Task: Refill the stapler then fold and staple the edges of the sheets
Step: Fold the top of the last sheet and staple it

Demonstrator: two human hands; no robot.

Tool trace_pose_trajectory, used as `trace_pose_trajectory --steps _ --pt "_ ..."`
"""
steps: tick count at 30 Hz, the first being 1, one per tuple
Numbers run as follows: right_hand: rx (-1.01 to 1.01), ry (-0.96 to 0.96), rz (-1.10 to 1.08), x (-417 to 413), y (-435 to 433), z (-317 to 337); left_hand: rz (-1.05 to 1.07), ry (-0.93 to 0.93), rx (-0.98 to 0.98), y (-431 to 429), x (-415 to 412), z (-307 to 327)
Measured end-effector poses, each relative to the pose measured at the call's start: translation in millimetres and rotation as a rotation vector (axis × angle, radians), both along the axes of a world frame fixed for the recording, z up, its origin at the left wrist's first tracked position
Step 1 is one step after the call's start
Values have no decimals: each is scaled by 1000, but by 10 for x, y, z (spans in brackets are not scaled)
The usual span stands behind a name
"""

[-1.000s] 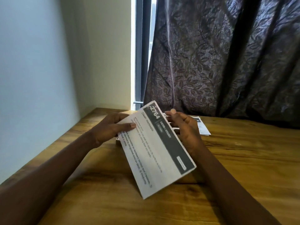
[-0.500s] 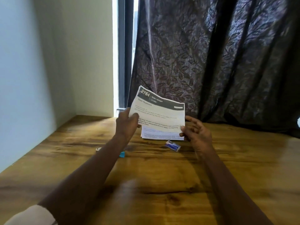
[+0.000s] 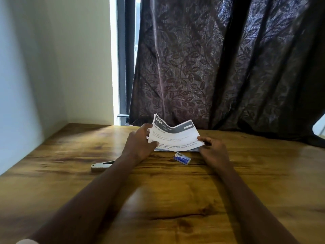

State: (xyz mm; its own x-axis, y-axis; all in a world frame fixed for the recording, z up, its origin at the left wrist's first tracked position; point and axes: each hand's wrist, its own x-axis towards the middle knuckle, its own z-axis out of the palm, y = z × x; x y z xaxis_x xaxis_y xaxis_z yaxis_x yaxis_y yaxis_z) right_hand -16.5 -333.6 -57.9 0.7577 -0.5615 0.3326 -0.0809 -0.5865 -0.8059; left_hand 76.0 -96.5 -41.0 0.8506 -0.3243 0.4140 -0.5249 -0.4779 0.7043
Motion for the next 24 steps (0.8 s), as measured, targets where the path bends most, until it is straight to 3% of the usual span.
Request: trace_pose_trajectory --steps 5,11,24 --pt "-182 158 -11 53 -20 -118 31 25 111 0 51 -24" --pt "-278 298 -96 68 -21 -134 88 80 428 11 99 -75" --pt "-325 217 -184 218 -107 -217 163 32 395 46 264 -112"
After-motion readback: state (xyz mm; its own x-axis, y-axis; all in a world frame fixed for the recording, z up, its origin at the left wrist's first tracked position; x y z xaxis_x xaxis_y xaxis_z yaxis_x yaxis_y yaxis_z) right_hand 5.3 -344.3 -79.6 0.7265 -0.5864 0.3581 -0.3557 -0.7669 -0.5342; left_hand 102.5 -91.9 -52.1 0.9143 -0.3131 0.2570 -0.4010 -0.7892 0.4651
